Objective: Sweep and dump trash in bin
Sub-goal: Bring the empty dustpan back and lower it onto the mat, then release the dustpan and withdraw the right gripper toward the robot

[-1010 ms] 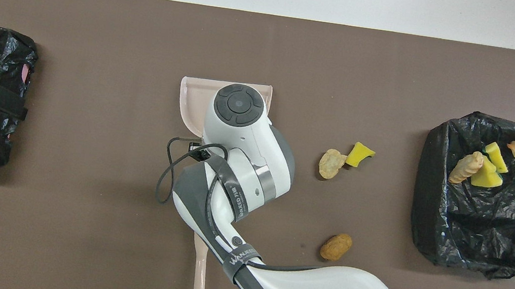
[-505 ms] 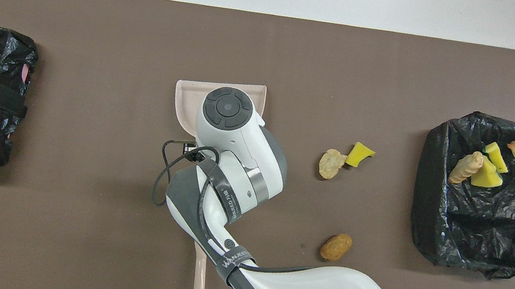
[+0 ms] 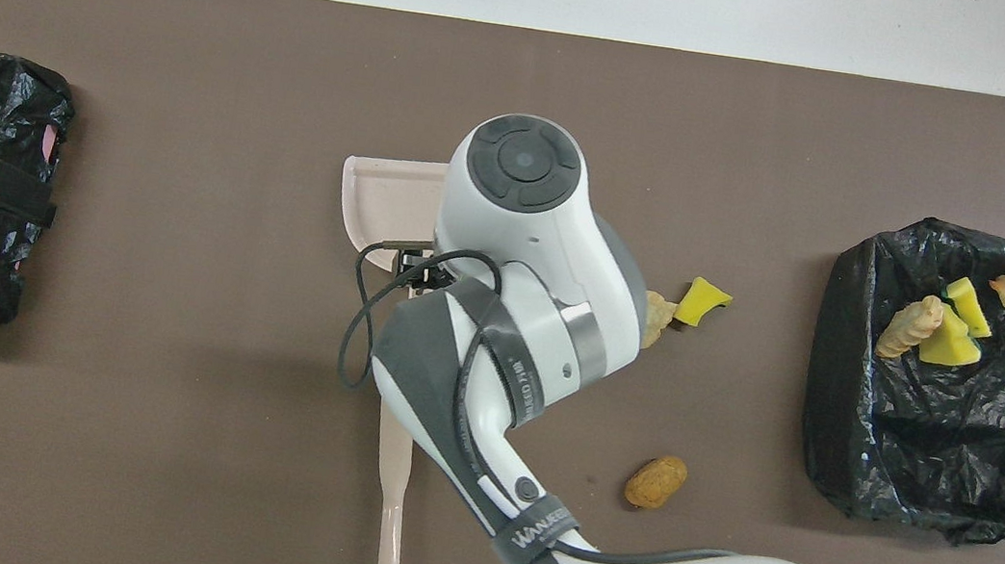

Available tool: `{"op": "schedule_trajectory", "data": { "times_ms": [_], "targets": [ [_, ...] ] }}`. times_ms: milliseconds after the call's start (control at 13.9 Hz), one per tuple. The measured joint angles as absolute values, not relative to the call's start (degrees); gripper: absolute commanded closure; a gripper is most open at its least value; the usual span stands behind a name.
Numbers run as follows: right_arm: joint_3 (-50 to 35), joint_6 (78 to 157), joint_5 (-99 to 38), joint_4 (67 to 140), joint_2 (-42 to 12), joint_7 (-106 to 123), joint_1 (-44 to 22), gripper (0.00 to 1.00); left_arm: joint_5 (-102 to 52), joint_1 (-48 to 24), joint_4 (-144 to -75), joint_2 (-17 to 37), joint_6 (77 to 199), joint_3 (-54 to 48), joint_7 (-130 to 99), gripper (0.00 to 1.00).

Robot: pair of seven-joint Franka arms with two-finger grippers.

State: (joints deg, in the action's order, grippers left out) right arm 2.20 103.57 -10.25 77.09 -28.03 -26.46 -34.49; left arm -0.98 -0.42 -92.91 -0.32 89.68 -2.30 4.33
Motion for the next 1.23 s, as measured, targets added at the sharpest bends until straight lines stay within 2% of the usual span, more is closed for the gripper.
{"op": "schedule_trajectory", "data": {
  "times_ms": [289, 433, 577, 649, 938, 1082, 1227],
  "targets": [
    [2.1, 91.3, -10.4, 77.4, -20.2, -19.9, -28.1, 0.0, -1.7, -0.8, -93.1, 1.5, 92.7, -2.8, 4.3, 0.0],
    [1.4, 85.0, -10.5, 78.9, -16.5, -19.8, -28.9, 0.0, -1.9, -3.1, -93.5, 3.2, 94.8, -3.0, 3.4, 0.0],
    [1.0, 83.5, -10.6, 84.6, -12.1, -21.9, -32.7, 0.0, -1.9, -6.5, -93.8, 5.7, 97.5, -3.2, -0.2, 0.0],
    [0.8, 85.4, -10.6, 88.9, -9.5, -24.9, -35.4, 0.0, -1.9, -8.3, -94.0, 7.2, 99.2, -3.2, -2.3, 0.0],
    [0.2, 101.7, -14.8, 111.6, 2.6, -35.9, -45.2, 0.0, -2.8, -13.0, -94.2, 13.4, 104.7, -3.3, -8.3, 0.0],
    [0.1, 107.1, -15.3, 118.8, 5.5, -40.8, -49.0, 0.0, -4.2, -13.0, -94.1, 15.0, 106.1, -3.1, -8.6, 0.0],
    [0.1, 113.2, -16.0, 123.6, 5.8, -43.4, -51.6, 0.0, -4.4, -13.0, -94.0, 15.1, 106.1, -2.9, -8.6, 0.0]
  ]
}}
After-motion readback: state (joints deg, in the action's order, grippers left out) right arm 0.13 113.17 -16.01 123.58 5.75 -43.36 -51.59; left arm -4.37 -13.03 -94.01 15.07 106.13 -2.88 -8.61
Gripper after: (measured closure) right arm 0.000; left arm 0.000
